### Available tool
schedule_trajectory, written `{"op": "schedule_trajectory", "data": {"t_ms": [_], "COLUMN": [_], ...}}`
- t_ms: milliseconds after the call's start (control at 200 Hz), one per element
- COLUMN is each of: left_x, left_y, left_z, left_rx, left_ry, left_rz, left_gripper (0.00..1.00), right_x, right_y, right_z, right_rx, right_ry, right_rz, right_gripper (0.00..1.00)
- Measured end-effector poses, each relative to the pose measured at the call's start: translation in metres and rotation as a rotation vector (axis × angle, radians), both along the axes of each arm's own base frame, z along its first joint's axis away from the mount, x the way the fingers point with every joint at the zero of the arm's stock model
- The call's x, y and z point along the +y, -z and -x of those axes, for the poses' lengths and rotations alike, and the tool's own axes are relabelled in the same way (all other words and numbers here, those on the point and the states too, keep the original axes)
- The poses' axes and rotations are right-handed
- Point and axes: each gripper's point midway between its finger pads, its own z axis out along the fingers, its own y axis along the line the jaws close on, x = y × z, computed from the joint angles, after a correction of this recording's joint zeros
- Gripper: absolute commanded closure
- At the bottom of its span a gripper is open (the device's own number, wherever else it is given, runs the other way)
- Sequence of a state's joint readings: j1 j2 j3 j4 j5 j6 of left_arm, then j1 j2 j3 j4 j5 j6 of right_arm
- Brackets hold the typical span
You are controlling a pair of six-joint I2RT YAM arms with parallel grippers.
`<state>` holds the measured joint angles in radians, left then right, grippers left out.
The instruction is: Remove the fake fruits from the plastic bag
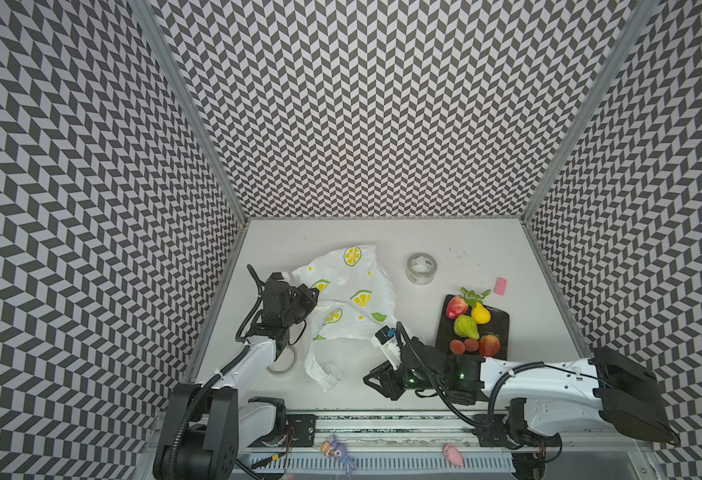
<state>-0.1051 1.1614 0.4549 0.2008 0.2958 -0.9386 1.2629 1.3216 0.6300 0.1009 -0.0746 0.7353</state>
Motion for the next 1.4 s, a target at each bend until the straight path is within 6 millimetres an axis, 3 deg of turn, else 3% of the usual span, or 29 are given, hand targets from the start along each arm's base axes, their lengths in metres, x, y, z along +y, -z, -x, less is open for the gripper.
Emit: {"op": "schedule_trajectory", "data": {"t_ms": [90,150,280,365,390,566,781,866,976,1031,1247,1327,1402], "left_x": [0.0,0.0,0.004,0.009,0.01,0.024,0.029,0.014,-0.034,-0.048,-0.063,-0.074,-0.073], "left_y": [-0.003,-0.004,-0.013,-0.034,-0.04,-0.08,-0.101,-0.102,-0.103,-0.1,-0.084,-0.08,-0.078], "left_z": [0.001,0.003,0.011,0.013,0.014,0.015,0.007,0.013,0.027,0.034,0.052,0.058,0.055], "left_rx": [-0.01,-0.012,-0.027,-0.072,-0.088,-0.162,-0.154,-0.149,-0.161,-0.158,-0.112,-0.102,-0.094], "left_ry": [0.008,0.014,0.016,0.019,0.018,0.001,0.037,0.106,0.263,0.317,0.4,0.444,0.439], "left_rz": [-0.007,-0.017,-0.067,-0.121,-0.138,-0.271,-0.412,-0.477,-0.562,-0.588,-0.647,-0.681,-0.72], "left_gripper": [0.5,0.32,0.17,0.12,0.01,0.0,0.0,0.0,0.0,0.0,0.0,0.0,0.0], "right_x": [0.002,0.001,-0.003,-0.006,-0.007,-0.013,-0.053,-0.071,-0.087,-0.092,-0.076,-0.069,-0.069], "right_y": [0.007,0.013,0.017,0.018,0.017,0.022,0.046,0.045,0.034,0.026,-0.035,-0.043,-0.04], "right_z": [-0.013,-0.022,-0.038,-0.045,-0.046,-0.046,-0.052,-0.07,-0.101,-0.117,-0.188,-0.208,-0.213], "right_rx": [-0.043,-0.093,-0.234,-0.301,-0.313,-0.303,-0.159,-0.11,-0.09,-0.091,-0.15,-0.149,-0.137], "right_ry": [0.046,0.059,0.07,0.064,0.061,0.071,0.209,0.307,0.415,0.455,0.519,0.512,0.502], "right_rz": [0.015,0.044,0.105,0.134,0.139,0.13,0.134,0.102,0.046,0.023,-0.091,-0.105,-0.107], "right_gripper": [0.69,0.68,0.66,0.66,0.66,0.66,0.65,0.65,0.65,0.65,0.62,0.59,0.54]}}
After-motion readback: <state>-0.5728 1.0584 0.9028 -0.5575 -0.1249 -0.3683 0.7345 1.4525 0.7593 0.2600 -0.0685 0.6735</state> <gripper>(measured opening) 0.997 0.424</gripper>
